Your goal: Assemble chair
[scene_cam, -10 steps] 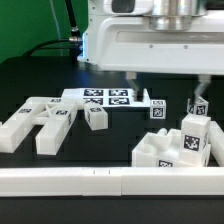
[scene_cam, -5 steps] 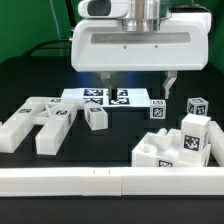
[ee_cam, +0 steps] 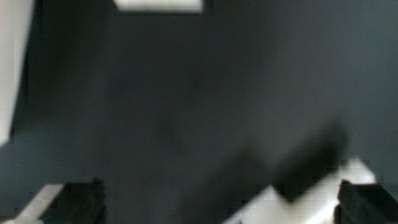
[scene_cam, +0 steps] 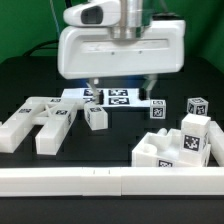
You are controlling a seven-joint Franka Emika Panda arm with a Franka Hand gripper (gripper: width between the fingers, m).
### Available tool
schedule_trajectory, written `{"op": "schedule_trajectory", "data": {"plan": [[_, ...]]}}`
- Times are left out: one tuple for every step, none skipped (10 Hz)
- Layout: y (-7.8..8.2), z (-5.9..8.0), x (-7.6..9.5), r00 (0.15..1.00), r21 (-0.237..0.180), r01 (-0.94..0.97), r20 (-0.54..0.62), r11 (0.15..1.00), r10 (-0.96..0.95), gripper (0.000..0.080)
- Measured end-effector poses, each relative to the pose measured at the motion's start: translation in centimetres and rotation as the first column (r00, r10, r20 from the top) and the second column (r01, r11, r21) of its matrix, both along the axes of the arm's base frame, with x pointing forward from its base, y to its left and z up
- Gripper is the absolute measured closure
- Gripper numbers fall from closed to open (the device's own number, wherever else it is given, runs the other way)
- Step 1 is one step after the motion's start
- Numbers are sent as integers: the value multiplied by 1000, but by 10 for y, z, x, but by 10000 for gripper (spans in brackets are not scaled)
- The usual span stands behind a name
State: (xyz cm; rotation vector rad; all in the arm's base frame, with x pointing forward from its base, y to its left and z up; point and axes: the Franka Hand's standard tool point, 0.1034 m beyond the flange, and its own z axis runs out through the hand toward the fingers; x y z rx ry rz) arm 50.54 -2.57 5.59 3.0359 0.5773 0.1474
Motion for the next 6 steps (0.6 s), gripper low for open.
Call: {"op": "schedule_trajectory", "data": {"plan": [[-10, -6, -10, 1000, -1, 22, -9, 1000, -22, 151], [-6, -5, -9, 1000, 2, 21, -22, 1000, -21, 151], [-3, -5, -8, 999, 5, 15, -35, 1000, -15, 151], [-2, -6, -12, 998, 8, 26, -61, 1000, -25, 151], [1, -8, -15, 993, 12, 29, -118, 1000, -27, 151], [-3, -9, -17, 986, 2, 22, -165, 1000, -21, 151]]}}
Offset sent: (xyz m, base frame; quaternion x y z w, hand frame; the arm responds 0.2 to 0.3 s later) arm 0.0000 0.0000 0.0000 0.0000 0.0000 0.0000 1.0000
